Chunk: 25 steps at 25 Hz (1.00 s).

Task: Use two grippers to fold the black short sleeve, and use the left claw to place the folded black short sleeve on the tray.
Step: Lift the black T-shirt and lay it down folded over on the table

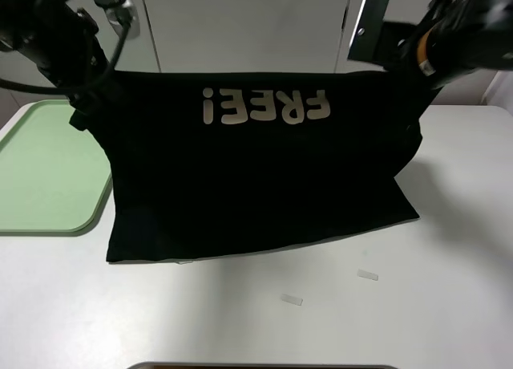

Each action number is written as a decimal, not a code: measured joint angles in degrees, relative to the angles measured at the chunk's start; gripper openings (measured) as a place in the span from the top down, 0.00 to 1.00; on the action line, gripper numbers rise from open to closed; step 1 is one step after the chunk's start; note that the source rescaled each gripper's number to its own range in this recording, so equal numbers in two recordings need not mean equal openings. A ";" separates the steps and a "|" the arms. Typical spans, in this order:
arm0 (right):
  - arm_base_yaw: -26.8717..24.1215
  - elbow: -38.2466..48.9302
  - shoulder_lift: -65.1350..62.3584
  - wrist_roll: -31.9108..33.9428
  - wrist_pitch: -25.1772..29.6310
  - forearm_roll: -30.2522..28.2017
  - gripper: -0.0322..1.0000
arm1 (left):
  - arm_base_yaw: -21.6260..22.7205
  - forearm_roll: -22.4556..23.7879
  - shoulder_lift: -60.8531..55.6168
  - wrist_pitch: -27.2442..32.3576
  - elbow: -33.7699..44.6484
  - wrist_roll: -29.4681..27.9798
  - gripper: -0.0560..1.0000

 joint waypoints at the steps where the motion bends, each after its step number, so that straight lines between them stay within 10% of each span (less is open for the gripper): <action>1: 0.00 -0.05 2.59 2.14 -1.46 -4.35 0.97 | 0.00 2.23 1.39 -1.16 0.00 -1.15 0.93; 10: -0.59 -4.71 16.31 34.43 -6.47 -38.57 0.97 | 0.00 15.17 6.05 -10.06 0.19 -4.49 0.93; 17: -2.29 -9.53 18.63 42.43 -10.21 -44.10 0.97 | 0.00 22.10 8.70 -13.38 0.42 -4.63 0.93; 25: -2.35 -9.28 23.23 34.55 -12.55 -41.67 0.97 | 0.00 23.79 14.51 -14.92 6.49 -0.47 0.93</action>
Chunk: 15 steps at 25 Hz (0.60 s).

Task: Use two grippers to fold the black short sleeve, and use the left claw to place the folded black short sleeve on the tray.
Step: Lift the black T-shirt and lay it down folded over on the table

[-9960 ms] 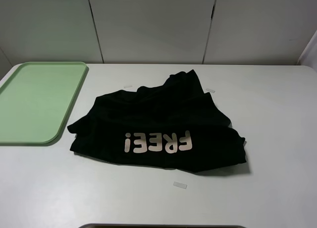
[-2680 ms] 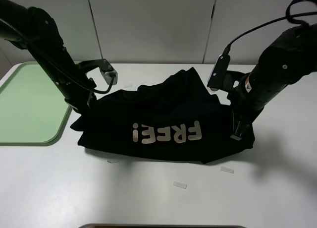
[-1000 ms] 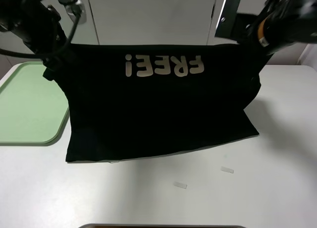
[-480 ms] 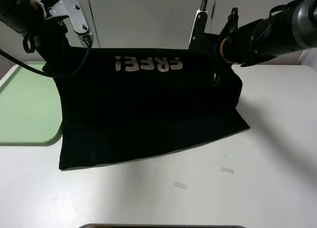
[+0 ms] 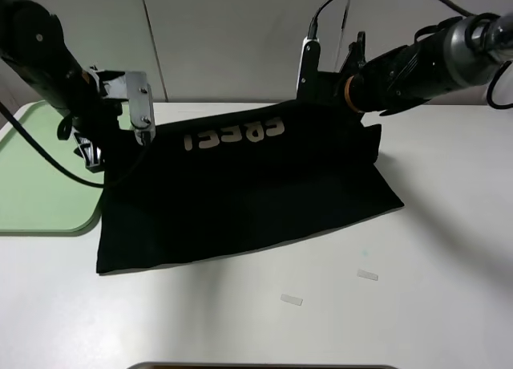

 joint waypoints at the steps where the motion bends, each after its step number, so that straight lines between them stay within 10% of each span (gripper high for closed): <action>1: 0.00 0.36 0.14 -2.19 -0.12 2.19 0.97 | -0.13 -0.32 0.05 -0.31 0.95 1.03 0.93; 15: 0.11 5.21 0.02 -31.40 8.14 42.29 0.97 | -0.30 -21.09 0.05 10.26 3.38 14.38 0.93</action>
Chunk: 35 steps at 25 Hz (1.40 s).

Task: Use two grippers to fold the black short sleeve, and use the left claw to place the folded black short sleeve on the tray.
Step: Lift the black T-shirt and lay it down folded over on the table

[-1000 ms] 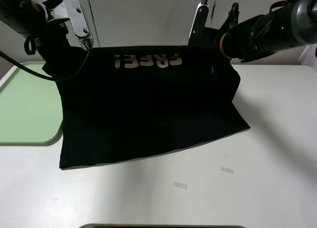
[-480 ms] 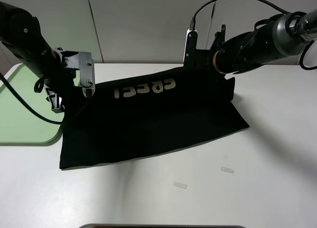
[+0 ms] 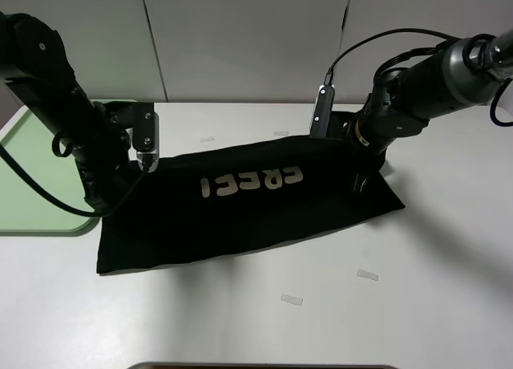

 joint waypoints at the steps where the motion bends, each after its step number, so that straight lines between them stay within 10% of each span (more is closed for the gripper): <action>1: 0.00 0.00 -0.25 -0.63 1.02 1.87 0.97 | 0.00 -1.27 0.00 0.81 0.00 0.56 0.93; 23: 0.00 0.06 -6.18 -7.76 10.33 25.92 0.94 | 0.00 -5.64 -1.47 12.56 0.00 -0.41 0.92; 31: -0.17 0.06 -6.18 -9.88 19.67 34.50 0.14 | 0.12 -3.56 -1.52 21.38 0.04 -4.65 0.41; 35: -0.17 0.06 -6.18 -9.88 25.32 34.86 0.02 | 0.12 -3.44 -1.52 21.21 0.04 -10.47 0.27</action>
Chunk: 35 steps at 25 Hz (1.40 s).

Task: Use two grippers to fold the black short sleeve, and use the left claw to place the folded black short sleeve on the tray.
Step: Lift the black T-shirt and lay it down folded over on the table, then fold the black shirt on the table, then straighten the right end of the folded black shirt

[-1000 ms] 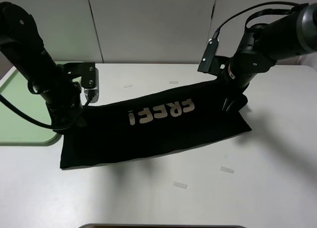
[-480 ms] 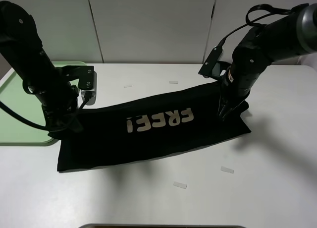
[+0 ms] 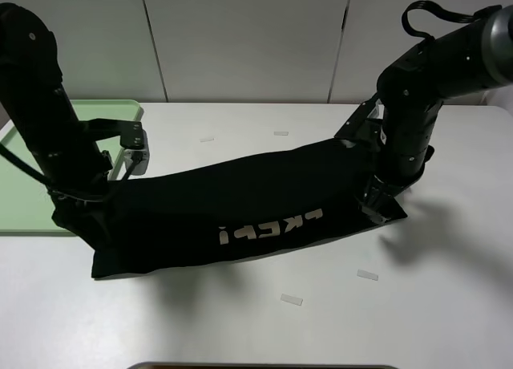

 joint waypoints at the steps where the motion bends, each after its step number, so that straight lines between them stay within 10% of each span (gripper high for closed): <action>1: 0.00 0.00 0.00 0.00 1.38 0.06 0.01 | 0.00 0.00 0.00 0.00 0.00 -0.86 0.26; 7: 0.00 -0.06 -2.01 0.00 9.92 0.71 0.00 | 0.00 -0.90 -2.19 -0.46 -0.49 -2.36 0.25; 22: 4.62 -13.10 -21.83 4.06 1.92 5.82 0.00 | 0.00 -21.32 -17.61 -8.12 -4.37 -2.18 0.25; 35: 10.85 -13.51 -46.17 3.91 3.87 7.18 0.00 | 0.00 -20.09 -39.30 0.01 -4.37 -2.08 0.12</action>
